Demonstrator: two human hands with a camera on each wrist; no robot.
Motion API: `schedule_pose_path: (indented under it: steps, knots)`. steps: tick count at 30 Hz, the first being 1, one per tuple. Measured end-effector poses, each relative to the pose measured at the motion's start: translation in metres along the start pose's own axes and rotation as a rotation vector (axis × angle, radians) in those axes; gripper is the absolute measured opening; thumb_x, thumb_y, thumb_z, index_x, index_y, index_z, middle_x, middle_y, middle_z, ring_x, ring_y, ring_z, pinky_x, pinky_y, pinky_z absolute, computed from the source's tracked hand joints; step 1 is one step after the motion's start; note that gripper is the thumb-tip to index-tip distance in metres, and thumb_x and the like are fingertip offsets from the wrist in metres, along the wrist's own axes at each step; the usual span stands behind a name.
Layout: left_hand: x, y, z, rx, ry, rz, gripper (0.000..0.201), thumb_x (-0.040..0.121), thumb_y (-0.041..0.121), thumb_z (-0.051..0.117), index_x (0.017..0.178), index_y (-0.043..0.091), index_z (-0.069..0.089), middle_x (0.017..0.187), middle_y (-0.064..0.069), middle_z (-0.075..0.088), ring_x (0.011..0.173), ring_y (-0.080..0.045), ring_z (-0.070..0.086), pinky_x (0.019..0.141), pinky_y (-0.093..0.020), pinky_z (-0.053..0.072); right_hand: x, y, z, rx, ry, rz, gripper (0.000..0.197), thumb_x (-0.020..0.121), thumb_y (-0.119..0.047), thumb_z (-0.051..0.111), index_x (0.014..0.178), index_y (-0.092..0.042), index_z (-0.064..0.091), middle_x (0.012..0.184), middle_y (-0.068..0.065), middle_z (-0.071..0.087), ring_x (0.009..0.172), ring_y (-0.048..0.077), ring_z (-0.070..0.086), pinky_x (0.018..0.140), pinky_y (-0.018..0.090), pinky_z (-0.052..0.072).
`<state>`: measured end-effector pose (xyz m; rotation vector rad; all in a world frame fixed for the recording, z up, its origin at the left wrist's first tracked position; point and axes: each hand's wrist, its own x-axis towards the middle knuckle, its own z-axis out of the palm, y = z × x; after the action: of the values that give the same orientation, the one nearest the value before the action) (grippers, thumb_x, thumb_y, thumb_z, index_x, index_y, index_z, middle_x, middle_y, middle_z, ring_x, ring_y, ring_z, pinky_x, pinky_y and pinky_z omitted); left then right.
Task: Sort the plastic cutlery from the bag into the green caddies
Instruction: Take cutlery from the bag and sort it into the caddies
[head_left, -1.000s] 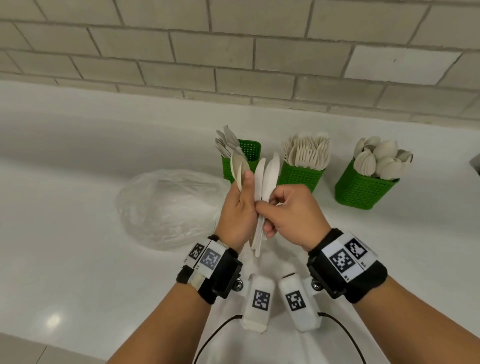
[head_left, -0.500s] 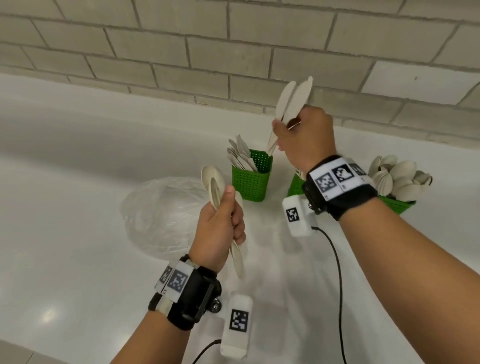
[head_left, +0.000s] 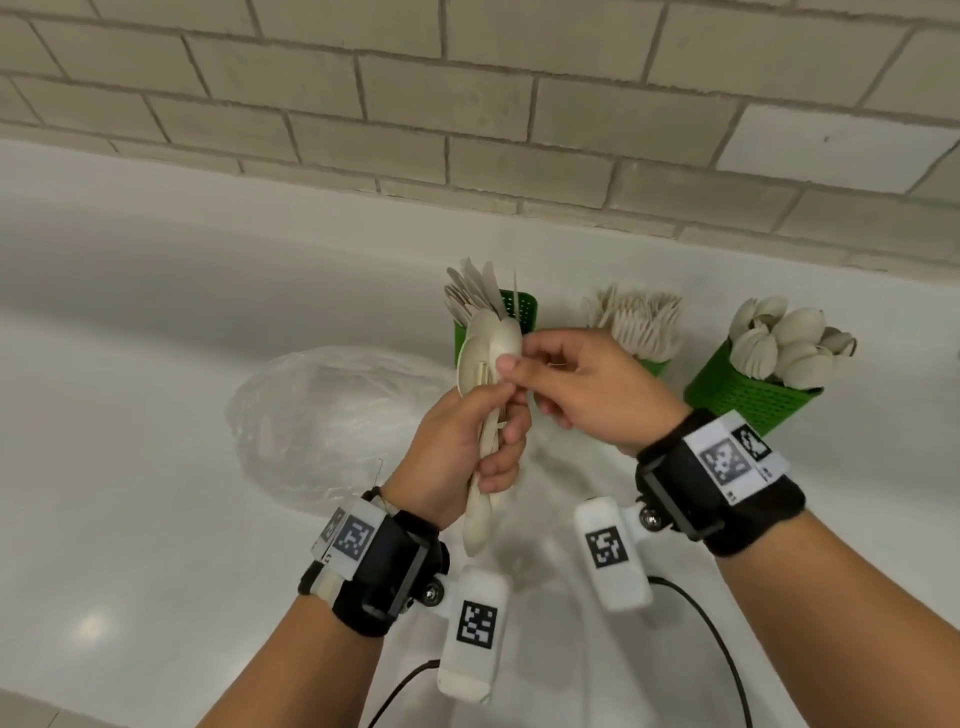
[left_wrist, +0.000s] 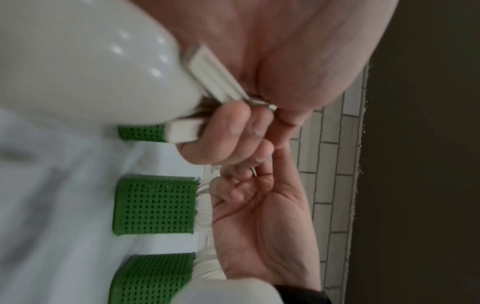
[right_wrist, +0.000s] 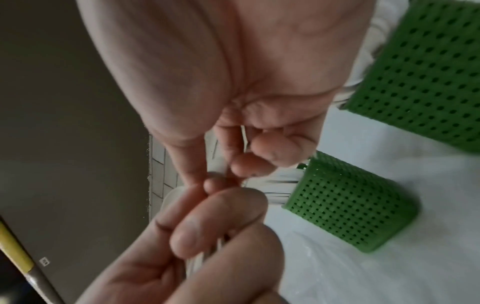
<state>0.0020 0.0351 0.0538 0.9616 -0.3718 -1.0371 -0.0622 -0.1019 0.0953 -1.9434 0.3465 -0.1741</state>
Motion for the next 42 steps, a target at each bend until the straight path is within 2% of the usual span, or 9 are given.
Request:
schedule_pose_path:
  steps: [6,11,18,21,25,29,35,39,42]
  knots:
    - [-0.005,-0.008,0.013,0.038,-0.135,-0.118,0.019,0.076,0.014,0.042,0.087,0.006,0.056,0.052,-0.004,0.037,0.03,-0.01,0.025,0.036,-0.014,0.024,-0.022,0.012,-0.016,0.201,0.188,0.018,0.028,0.094,-0.024,0.062,0.077,-0.001,0.064,0.06,0.014,0.05,0.048,0.013,0.041,0.042,0.02,0.034]
    - [-0.006,-0.015,0.023,0.199,-0.12,-0.093,0.032,0.076,0.016,0.042,0.099,0.003,0.06,0.06,-0.009,0.044,0.032,-0.015,0.031,0.039,-0.02,0.022,-0.037,0.0,-0.026,0.151,0.394,-0.026,0.027,0.09,-0.017,0.067,0.069,-0.003,0.057,0.053,0.013,0.052,0.038,0.012,0.047,0.041,0.023,0.041]
    - [-0.012,-0.019,0.039,0.239,-0.175,-0.128,0.032,0.076,0.014,0.04,0.087,0.02,0.07,0.05,-0.003,0.027,0.032,-0.012,0.017,0.037,-0.017,0.027,-0.05,-0.008,-0.02,0.038,0.327,-0.117,0.027,0.089,-0.016,0.069,0.072,0.004,0.067,0.071,0.014,0.061,0.057,0.001,0.055,0.051,0.014,0.046]
    - [-0.012,-0.013,0.038,0.213,-0.194,-0.16,0.039,0.074,0.014,0.04,0.101,0.006,0.066,0.048,-0.001,0.022,0.03,-0.01,0.016,0.037,-0.015,0.024,-0.05,0.0,-0.025,0.113,0.306,-0.096,0.006,0.087,-0.008,0.07,0.081,-0.007,0.068,0.084,0.007,0.066,0.079,0.01,0.064,0.078,0.034,0.056]
    - [-0.012,-0.012,0.037,0.159,-0.292,-0.224,0.042,0.071,0.013,0.039,0.105,0.002,0.063,0.046,-0.003,0.03,0.027,-0.01,0.02,0.036,-0.014,0.024,-0.05,0.006,-0.027,0.392,0.274,-0.009,0.031,0.08,0.01,0.069,0.099,-0.007,0.052,0.072,0.008,0.062,0.059,0.014,0.064,0.06,0.028,0.055]
    - [-0.012,-0.016,0.029,0.08,-0.266,-0.245,0.052,0.074,0.01,0.035,0.12,0.0,0.058,0.053,-0.011,0.046,0.027,-0.018,0.036,0.035,-0.016,0.034,-0.053,0.005,-0.044,0.415,0.292,-0.064,0.044,0.08,0.012,0.068,0.119,-0.002,0.054,0.074,0.006,0.069,0.066,0.017,0.067,0.064,0.028,0.058]
    - [-0.007,-0.018,0.02,0.191,-0.174,-0.267,0.063,0.067,0.013,0.038,0.127,-0.001,0.048,0.06,-0.013,0.048,0.026,-0.012,0.027,0.036,-0.01,0.016,-0.06,-0.008,-0.06,0.316,0.136,-0.158,0.039,0.07,-0.003,0.074,0.108,-0.006,0.067,0.096,0.031,0.067,0.084,0.042,0.065,0.077,0.037,0.06]
    - [-0.009,-0.018,0.025,0.331,-0.252,-0.293,0.056,0.071,0.017,0.037,0.124,0.004,0.049,0.071,-0.015,0.058,0.037,-0.025,0.052,0.034,-0.012,0.016,-0.054,-0.015,-0.058,0.144,-0.028,-0.139,0.03,0.078,0.001,0.072,0.106,-0.007,0.071,0.086,0.015,0.073,0.076,0.024,0.065,0.072,0.028,0.058]
    - [-0.009,-0.014,0.029,0.311,-0.282,-0.287,0.05,0.074,0.022,0.036,0.121,0.007,0.049,0.082,-0.017,0.063,0.054,-0.034,0.063,0.033,-0.013,0.015,-0.052,-0.003,-0.047,0.118,-0.085,-0.105,0.035,0.082,0.001,0.071,0.116,-0.008,0.069,0.081,-0.002,0.071,0.069,0.025,0.059,0.068,0.032,0.053]
